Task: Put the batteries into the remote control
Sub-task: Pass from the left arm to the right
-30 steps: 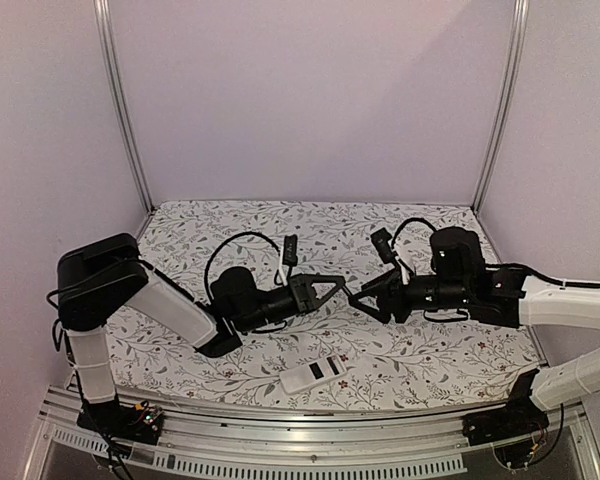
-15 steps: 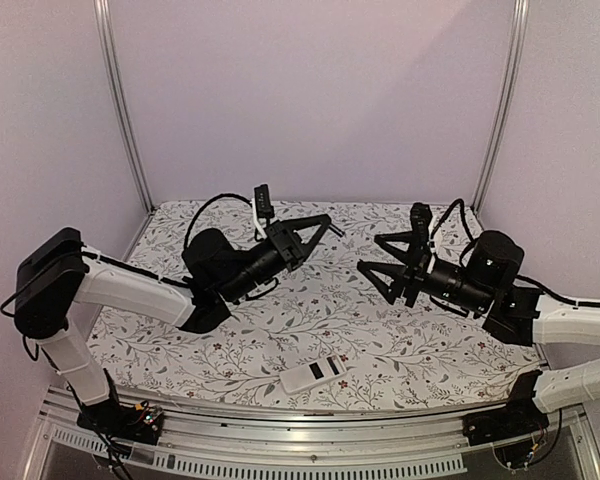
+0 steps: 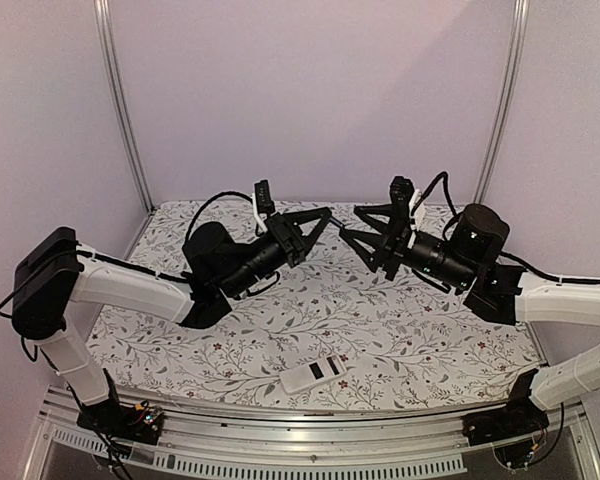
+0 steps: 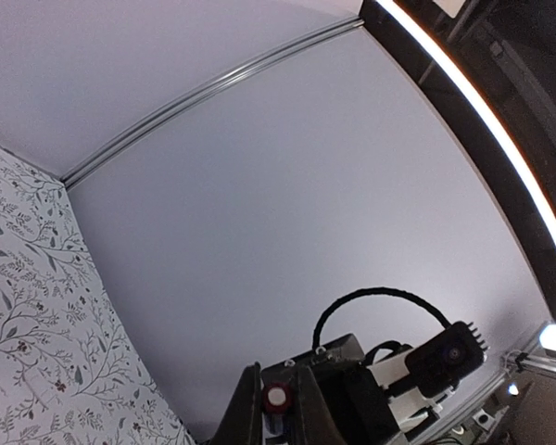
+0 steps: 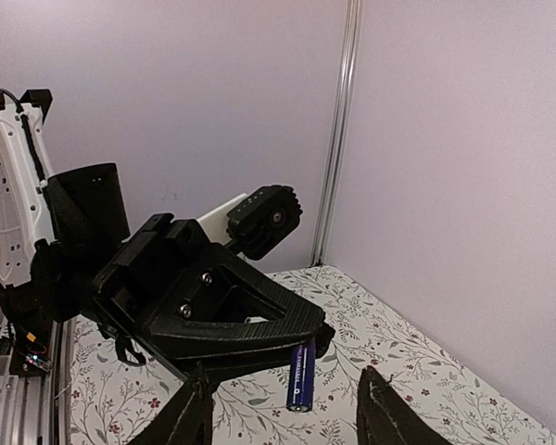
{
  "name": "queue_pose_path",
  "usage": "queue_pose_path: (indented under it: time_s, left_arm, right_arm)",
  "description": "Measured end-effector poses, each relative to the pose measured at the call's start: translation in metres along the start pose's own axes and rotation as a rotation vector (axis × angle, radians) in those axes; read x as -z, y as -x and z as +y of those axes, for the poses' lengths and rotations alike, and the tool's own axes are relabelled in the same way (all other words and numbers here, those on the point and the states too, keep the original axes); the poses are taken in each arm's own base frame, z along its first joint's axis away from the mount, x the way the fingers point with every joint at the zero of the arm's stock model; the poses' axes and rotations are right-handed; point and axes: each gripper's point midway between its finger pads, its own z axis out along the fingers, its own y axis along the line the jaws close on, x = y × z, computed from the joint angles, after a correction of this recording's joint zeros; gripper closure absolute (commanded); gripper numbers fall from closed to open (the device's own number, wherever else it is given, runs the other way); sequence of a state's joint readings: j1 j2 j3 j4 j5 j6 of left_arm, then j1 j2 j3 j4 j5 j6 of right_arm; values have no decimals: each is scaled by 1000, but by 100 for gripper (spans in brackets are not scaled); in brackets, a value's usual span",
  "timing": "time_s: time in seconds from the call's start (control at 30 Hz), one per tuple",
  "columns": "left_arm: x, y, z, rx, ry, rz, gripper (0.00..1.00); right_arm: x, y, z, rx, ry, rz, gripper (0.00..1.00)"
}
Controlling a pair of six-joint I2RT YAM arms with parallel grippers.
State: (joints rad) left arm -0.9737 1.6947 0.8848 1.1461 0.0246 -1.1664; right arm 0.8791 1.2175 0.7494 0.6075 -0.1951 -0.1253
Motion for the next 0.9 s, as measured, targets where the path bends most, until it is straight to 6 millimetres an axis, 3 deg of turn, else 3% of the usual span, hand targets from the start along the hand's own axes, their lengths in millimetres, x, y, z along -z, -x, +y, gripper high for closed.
queue_pose_path:
  time_s: [0.23, 0.37, 0.5, 0.67, 0.9]
  left_arm:
    - [0, 0, 0, 16, -1, 0, 100]
    - [0, 0, 0, 18, -1, 0, 100]
    - [0, 0, 0, 22, -2, 1, 100]
    - [0, 0, -1, 38, -4, 0, 100]
    - [0, -1, -3, 39, -17, 6, 100]
  right_arm:
    - [-3, -9, 1, 5, 8, 20, 64]
    - [-7, -16, 1, 1, 8, 38, 66]
    - [-10, -23, 0, -2, 4, 53, 75]
    - [-11, -19, -1, 1, 3, 46, 84]
    - [-11, -19, -1, -1, 3, 45, 87]
